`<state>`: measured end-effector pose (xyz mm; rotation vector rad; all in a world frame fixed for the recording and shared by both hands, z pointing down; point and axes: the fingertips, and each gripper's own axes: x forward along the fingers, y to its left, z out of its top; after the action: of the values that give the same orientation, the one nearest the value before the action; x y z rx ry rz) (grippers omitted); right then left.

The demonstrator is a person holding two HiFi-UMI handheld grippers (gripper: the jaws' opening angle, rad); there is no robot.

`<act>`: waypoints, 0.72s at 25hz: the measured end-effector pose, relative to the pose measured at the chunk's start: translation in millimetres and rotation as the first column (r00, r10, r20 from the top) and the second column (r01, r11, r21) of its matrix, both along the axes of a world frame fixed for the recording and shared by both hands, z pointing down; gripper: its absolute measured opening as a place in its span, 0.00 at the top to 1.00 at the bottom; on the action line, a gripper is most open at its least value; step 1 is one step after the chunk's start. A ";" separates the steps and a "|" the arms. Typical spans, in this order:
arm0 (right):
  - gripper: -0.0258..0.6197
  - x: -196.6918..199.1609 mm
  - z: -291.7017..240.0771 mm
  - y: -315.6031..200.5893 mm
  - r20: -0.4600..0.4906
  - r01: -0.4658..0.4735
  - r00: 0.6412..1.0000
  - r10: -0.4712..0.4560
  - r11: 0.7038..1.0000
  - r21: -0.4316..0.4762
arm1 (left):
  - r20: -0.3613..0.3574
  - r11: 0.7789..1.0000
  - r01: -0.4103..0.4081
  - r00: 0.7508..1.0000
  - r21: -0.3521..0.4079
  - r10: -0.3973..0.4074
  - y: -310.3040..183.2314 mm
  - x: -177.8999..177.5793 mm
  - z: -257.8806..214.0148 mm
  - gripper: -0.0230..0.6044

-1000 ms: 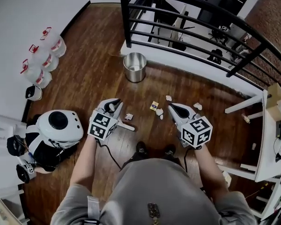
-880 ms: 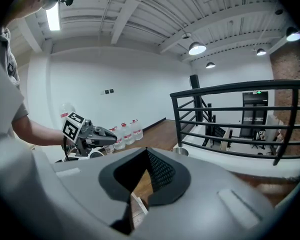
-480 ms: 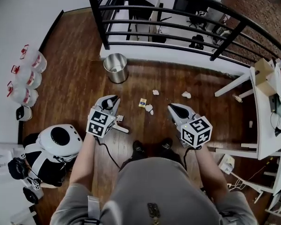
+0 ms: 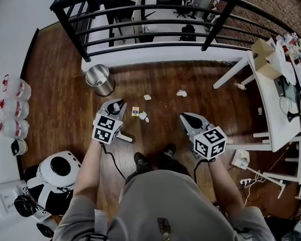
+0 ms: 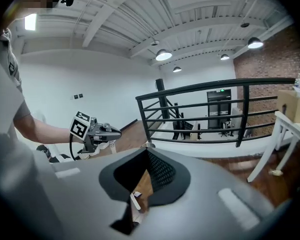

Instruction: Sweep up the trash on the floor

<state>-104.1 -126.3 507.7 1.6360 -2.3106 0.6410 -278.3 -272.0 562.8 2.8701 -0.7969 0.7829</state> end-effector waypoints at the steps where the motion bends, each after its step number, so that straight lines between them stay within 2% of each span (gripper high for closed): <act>1: 0.96 9.2 1.8 1.9 0.003 -0.015 1.000 0.015 1.000 -0.003 | 0.005 1.000 -0.016 1.000 0.000 0.016 -1.2 12.0 1.6 0.89; 8: 0.96 75.8 8.4 7.3 0.022 -0.093 0.995 0.093 0.996 -0.017 | 0.021 0.996 -0.092 0.996 -0.003 0.092 -13.9 93.9 9.5 0.89; 18: 0.96 174.0 13.5 0.7 0.032 -0.123 0.992 0.123 0.992 -0.016 | 0.014 0.994 -0.111 0.994 0.005 0.111 -33.8 202.1 14.1 0.89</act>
<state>69.9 -125.7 521.2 1.7858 -2.2358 0.7141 -76.2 -305.8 576.9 2.9390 -0.6460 0.8140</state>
